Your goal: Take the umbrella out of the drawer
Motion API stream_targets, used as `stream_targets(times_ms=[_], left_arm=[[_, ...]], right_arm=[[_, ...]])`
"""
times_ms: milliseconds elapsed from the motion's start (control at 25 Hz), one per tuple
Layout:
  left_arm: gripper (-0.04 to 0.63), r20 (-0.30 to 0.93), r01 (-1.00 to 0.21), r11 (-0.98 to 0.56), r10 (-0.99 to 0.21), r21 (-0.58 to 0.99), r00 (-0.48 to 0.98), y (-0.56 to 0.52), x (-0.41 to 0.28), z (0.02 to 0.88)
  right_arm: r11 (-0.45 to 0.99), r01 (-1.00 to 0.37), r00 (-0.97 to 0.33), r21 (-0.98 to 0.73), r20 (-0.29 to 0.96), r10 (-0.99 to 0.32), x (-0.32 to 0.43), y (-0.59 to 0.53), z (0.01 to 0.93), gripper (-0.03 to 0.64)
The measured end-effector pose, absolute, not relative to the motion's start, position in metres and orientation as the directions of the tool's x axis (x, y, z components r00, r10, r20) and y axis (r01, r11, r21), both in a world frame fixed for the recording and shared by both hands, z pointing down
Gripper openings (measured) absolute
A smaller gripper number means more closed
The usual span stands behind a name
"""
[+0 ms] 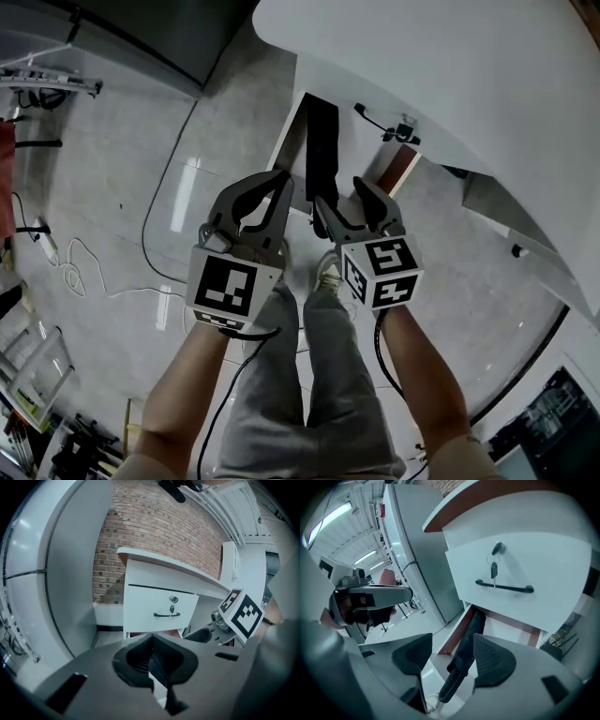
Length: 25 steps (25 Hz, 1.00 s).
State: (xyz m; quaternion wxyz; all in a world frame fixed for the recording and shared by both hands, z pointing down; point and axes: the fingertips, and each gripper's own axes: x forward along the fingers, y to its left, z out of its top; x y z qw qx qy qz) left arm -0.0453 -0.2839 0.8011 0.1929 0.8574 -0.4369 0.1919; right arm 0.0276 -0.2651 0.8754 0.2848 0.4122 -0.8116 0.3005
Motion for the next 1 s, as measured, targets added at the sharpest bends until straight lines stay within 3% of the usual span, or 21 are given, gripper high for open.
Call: stream_targets(times_ms=[480,800,1000], left_arm=[[0.008,0.574,-0.845,-0.503,-0.642,0.184,0.507,-0.291,-0.056,0.908],[0.008,0.586,-0.849,-0.491,-0.635,0.197,0.503,-0.289,-0.062,0.928],[0.008,0.588,-0.860,-0.473,-0.647,0.191,0.486,-0.287,-0.075,0.930]], right_arm=[[0.363,-0.860,-0.485,-0.357,0.794,-0.366,0.034,-0.268,0.996,0.281],[0.203,-0.838,-0.546,-0.507,0.785,-0.293,0.023,-0.270,1.033,0.302],[0.192,-0.821,-0.570,-0.537,0.793,-0.217,0.018,-0.268,1.039,0.301]])
